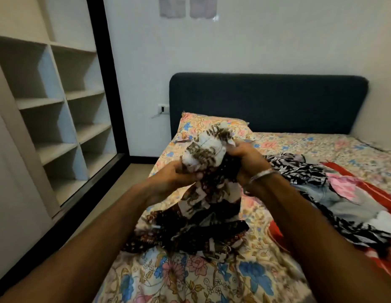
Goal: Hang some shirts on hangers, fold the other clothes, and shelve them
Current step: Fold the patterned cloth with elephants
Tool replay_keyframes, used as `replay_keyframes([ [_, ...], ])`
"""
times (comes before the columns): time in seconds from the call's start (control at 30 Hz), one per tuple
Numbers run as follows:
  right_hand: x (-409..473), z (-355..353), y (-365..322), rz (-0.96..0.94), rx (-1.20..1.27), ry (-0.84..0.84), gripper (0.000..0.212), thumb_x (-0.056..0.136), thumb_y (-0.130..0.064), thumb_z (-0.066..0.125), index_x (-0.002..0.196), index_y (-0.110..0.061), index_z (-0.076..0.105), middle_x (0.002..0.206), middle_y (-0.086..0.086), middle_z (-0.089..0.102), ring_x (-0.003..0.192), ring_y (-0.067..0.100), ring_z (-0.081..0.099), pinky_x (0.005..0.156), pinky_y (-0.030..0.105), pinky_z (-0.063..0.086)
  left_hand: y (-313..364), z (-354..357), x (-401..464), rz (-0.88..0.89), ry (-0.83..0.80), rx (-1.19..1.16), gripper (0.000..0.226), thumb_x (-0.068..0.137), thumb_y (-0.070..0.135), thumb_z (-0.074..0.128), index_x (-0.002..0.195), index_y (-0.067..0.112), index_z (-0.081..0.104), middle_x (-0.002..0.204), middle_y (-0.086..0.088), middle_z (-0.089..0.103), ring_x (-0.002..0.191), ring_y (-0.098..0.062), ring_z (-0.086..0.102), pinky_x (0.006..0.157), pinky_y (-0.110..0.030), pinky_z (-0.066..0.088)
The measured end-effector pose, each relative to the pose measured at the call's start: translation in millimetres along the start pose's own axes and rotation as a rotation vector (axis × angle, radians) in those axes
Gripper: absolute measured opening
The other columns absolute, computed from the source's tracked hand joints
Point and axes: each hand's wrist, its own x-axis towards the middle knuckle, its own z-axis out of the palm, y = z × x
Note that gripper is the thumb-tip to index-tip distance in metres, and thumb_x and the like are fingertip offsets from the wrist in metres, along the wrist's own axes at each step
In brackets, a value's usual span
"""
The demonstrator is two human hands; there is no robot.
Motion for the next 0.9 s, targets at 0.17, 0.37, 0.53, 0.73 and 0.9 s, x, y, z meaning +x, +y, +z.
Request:
replay_keyframes([
  [0.17,8,-4,-82,-0.207,-0.284,0.228,0.010,0.088,-0.015,0.073,0.097,-0.012,0.076,0.104,0.015,0.075,0.102,0.035,0.070,0.097,0.052,0.055,91,22,31,0.056,0.100,0.030,0.033,0.090,0.013,0.071,0.122,0.010,0.065,0.119,-0.011,0.073,0.113,-0.029,0.067,0.098,-0.044,0.052],
  [0.37,33,-11,-144,-0.114,-0.559,0.427,0.011,0.087,-0.018,0.074,0.081,-0.010,0.070,0.094,0.014,0.073,0.078,0.029,0.068,0.074,0.040,0.058,178,27,50,0.384,0.414,0.947,0.023,0.089,0.028,0.077,0.107,0.019,0.066,0.106,0.007,0.069,0.096,-0.010,0.062,0.082,-0.027,0.048],
  [0.53,22,26,-193,-0.226,-0.380,0.412,0.029,0.088,-0.008,0.062,0.116,-0.001,0.064,0.110,0.019,0.068,0.090,0.034,0.071,0.083,0.045,0.060,227,27,46,0.400,0.652,1.510,0.010,0.094,0.034,0.061,0.094,0.025,0.063,0.093,-0.005,0.062,0.083,-0.027,0.059,0.068,-0.031,0.036],
  [0.73,18,65,-217,-0.584,-0.319,0.337,0.027,0.100,-0.002,0.040,0.108,-0.015,0.063,0.106,0.016,0.065,0.098,0.031,0.062,0.087,0.042,0.053,265,27,43,0.230,0.640,0.416,0.024,0.104,0.022,0.053,0.097,0.004,0.068,0.067,-0.011,0.069,0.045,-0.021,0.061,0.037,-0.022,0.042],
  [0.9,21,66,-227,-0.645,-0.297,0.441,0.023,0.102,-0.015,0.042,0.101,-0.022,0.065,0.105,0.012,0.068,0.091,0.027,0.062,0.078,0.037,0.051,267,22,37,0.871,0.825,0.796,0.029,0.090,0.013,0.059,0.111,0.022,0.076,0.103,0.007,0.076,0.094,-0.007,0.071,0.086,-0.024,0.057],
])
